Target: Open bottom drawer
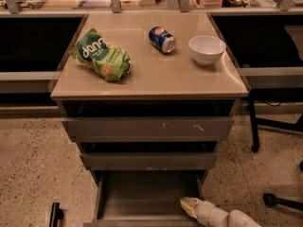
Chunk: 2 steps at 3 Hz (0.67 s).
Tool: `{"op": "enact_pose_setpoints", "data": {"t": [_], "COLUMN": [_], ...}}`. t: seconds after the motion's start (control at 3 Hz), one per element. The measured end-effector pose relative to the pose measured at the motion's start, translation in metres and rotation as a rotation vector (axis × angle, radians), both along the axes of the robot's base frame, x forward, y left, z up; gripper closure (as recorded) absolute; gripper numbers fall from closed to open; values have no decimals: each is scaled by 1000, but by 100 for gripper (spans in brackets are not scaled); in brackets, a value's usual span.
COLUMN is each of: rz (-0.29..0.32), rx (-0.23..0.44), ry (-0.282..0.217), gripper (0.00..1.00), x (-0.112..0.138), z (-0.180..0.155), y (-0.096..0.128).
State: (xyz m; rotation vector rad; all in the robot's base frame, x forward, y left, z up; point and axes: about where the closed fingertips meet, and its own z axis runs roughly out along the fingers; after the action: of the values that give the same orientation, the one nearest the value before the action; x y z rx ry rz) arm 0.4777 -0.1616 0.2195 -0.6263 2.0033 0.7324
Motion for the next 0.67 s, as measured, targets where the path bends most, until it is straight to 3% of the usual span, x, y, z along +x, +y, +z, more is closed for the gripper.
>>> {"op": "enact_pose_setpoints", "data": {"t": [0.67], "rz": [0], "rx": [0], "ry": [0], "gripper": [12], "x": [0], "z": [0], "y": [0]}}
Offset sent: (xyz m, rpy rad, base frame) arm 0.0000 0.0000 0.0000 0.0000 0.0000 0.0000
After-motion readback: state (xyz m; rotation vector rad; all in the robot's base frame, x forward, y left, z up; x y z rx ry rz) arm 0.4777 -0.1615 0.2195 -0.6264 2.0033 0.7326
